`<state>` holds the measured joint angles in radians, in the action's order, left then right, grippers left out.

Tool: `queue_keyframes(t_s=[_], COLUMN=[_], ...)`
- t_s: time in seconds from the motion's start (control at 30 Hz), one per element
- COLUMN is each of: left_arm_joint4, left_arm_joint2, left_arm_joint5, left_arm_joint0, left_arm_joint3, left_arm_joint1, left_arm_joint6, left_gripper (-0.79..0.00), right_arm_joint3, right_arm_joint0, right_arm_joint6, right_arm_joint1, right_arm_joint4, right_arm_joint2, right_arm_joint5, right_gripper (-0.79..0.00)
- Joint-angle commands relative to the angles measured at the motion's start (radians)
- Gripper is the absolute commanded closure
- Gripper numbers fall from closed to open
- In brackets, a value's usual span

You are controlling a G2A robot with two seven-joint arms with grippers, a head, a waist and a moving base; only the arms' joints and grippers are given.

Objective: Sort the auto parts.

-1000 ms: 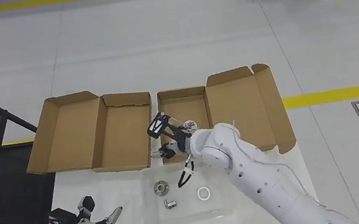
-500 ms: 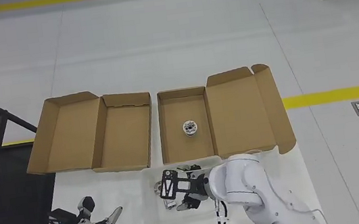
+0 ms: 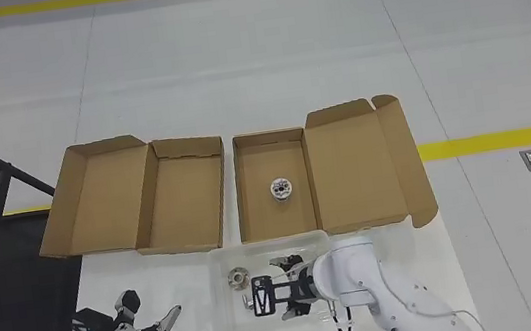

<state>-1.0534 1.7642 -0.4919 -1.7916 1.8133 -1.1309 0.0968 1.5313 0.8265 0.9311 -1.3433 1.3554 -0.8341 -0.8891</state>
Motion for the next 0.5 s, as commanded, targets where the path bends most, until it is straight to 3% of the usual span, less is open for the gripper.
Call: queue_keyframes(t_s=[0.0,0.1,0.23,0.27,0.3,0.47], left_arm_joint4=[0.000,0.000,0.000,0.000,0.000,0.000], left_arm_joint2=[0.000,0.000,0.000,0.000,0.000,0.000], left_arm_joint5=[0.000,0.000,0.000,0.000,0.000,0.000], left_arm_joint0=[0.000,0.000,0.000,0.000,0.000,0.000], left_arm_joint3=[0.000,0.000,0.000,0.000,0.000,0.000], left_arm_joint1=[0.000,0.000,0.000,0.000,0.000,0.000], left_arm_joint6=[0.000,0.000,0.000,0.000,0.000,0.000], left_gripper=[-0.785,-0.785,-0.785,-0.785,-0.785,-0.785], right_arm_joint3=[-0.032,-0.069,-0.099,-0.106,-0.113,-0.109], right_arm_joint0=[-0.013,-0.039,-0.066,-0.073,-0.080,-0.093], right_arm_joint6=[0.020,0.075,0.110,0.113,0.114,0.169], right_arm_joint1=[0.008,0.013,0.017,0.019,0.020,0.019], right_arm_joint4=[-0.013,-0.050,-0.090,-0.092,-0.098,-0.101], right_arm_joint2=[0.013,0.028,0.057,0.066,0.070,0.082], right_arm_joint5=[0.020,0.075,0.110,0.113,0.115,0.178], right_gripper=[-0.785,-0.782,-0.603,-0.502,-0.453,-0.413])
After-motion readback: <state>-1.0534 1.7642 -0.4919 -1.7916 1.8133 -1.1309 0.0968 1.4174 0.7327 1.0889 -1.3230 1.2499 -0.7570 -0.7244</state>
